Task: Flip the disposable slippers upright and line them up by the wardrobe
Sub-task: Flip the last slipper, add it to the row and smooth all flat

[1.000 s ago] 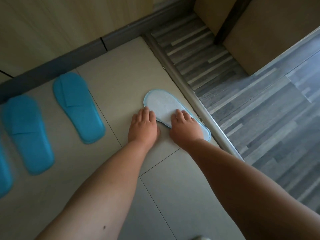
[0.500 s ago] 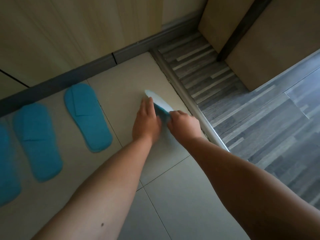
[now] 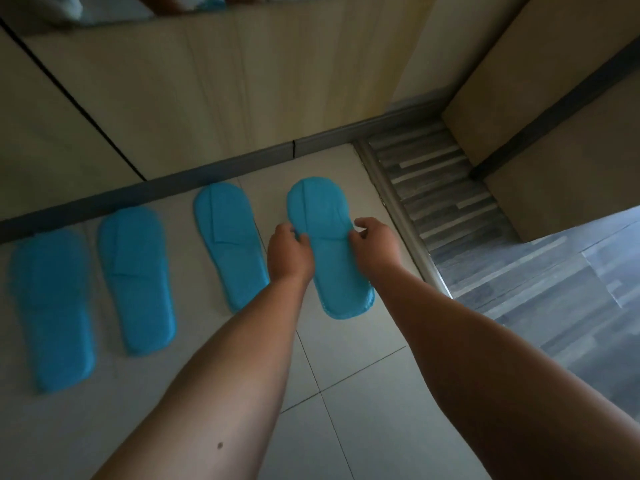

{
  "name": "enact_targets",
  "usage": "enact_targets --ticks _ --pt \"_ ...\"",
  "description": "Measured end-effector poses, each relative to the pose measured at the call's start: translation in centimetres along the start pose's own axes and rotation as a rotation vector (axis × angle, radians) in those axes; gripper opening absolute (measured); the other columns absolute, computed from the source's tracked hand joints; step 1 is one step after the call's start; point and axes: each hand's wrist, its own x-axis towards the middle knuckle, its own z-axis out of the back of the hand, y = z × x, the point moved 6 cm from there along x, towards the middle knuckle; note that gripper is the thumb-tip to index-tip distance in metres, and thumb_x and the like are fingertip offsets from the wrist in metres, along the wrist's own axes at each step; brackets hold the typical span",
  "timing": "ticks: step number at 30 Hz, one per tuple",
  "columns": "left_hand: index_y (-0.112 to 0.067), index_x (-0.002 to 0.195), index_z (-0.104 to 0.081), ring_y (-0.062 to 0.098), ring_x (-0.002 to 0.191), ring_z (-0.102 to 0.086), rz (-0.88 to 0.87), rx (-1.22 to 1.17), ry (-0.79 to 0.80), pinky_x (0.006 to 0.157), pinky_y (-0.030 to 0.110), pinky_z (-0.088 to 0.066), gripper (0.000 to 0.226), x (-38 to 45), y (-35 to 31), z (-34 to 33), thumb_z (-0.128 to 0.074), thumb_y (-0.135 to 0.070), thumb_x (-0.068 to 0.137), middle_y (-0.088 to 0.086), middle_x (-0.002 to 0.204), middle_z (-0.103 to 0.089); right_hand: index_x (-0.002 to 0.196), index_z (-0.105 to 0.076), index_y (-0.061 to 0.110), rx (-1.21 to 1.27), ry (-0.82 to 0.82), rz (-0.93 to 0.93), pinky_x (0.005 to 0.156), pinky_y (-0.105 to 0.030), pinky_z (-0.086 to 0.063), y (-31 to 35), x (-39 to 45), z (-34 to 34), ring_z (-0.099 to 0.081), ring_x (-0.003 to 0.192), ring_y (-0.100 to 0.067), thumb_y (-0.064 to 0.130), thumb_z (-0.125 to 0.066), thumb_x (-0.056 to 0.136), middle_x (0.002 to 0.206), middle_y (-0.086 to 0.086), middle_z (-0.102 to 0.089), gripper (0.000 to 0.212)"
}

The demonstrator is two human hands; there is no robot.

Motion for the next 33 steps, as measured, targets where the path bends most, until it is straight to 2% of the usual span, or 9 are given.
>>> enact_targets --ticks 3,5,8,12,19,22,28,33 --pt "-0.01 0.112 -0.055 0.03 0.1 -0.059 -0.01 -0.046 -0.056 0.078 0.031 -0.042 0.024 1.0 -0.4 1.5 -0.052 -0.021 0.091 0.011 0.11 -0.064 0.123 -0.06 0.021 -0.113 0.015 0.049 0.052 -0.013 -0.033 1.5 1.0 -0.6 -0.048 0.063 0.003 0.024 -0.055 0.091 0.089 0.006 -0.062 0.032" --pt "-0.009 0.112 -0.055 0.028 0.098 -0.059 -0.009 -0.057 -0.104 0.074 0.028 -0.038 0.023 2.0 -0.4 1.7 -0.053 -0.02 0.091 0.011 0.108 -0.063 0.122 -0.061 0.024 -0.194 0.032 0.094 0.062 -0.017 -0.038 2.0 2.3 -1.6 -0.053 0.072 -0.006 0.026 -0.053 0.092 0.105 0.0 -0.066 0.03" --pt "-0.008 0.116 -0.054 0.03 0.103 -0.058 -0.008 -0.052 -0.133 0.083 0.035 -0.044 0.027 3.5 -0.1 0.6 -0.054 -0.018 0.091 0.014 0.113 -0.061 0.121 -0.061 0.027 -0.262 0.031 0.159 0.07 -0.025 -0.038 1.9 5.1 -3.1 -0.054 0.084 -0.013 0.028 -0.049 0.094 0.114 -0.002 -0.066 0.03" --pt "-0.008 0.125 -0.053 0.031 0.111 -0.055 0.03 -0.038 -0.161 0.096 0.038 -0.044 0.035 4.9 1.3 -0.9 -0.053 -0.016 0.091 0.016 0.12 -0.06 0.121 -0.062 0.025 -0.313 0.057 0.263 0.074 -0.026 -0.04 1.4 7.8 -5.4 -0.062 0.098 -0.023 0.027 -0.049 0.093 0.113 -0.004 -0.068 0.031" --pt "-0.008 0.126 -0.054 0.033 0.11 -0.055 0.041 0.074 -0.222 0.094 0.037 -0.042 0.034 6.2 2.8 -1.6 -0.052 -0.016 0.092 0.018 0.117 -0.061 0.118 -0.063 0.02 -0.313 0.147 0.338 0.083 -0.038 -0.051 0.7 9.5 -8.5 -0.062 0.098 -0.029 0.025 -0.049 0.091 0.11 -0.008 -0.068 0.031" --pt "-0.009 0.126 -0.054 0.031 0.11 -0.055 0.023 0.115 -0.229 0.093 0.037 -0.041 0.035 7.0 2.6 -1.6 -0.052 -0.018 0.093 0.017 0.118 -0.059 0.114 -0.064 0.016 -0.293 0.139 0.355 0.08 -0.038 -0.051 1.0 10.0 -8.9 -0.062 0.095 -0.03 0.023 -0.05 0.091 0.105 -0.01 -0.069 0.028" --pt "-0.011 0.128 -0.053 0.032 0.112 -0.053 -0.017 0.205 -0.218 0.094 0.04 -0.044 0.037 7.6 2.4 -2.1 -0.051 -0.022 0.093 0.016 0.124 -0.054 0.107 -0.064 0.011 -0.311 0.107 0.398 0.07 -0.03 -0.04 1.0 10.2 -8.9 -0.061 0.087 -0.03 0.021 -0.05 0.092 0.097 -0.011 -0.067 0.023" --pt "-0.011 0.128 -0.053 0.032 0.112 -0.053 -0.04 0.254 -0.219 0.092 0.04 -0.043 0.037 7.7 2.4 -2.4 -0.051 -0.022 0.093 0.016 0.124 -0.053 0.104 -0.064 0.009 -0.354 0.108 0.411 0.07 -0.034 -0.046 1.0 10.1 -8.7 -0.059 0.082 -0.029 0.02 -0.048 0.092 0.095 -0.011 -0.066 0.023"
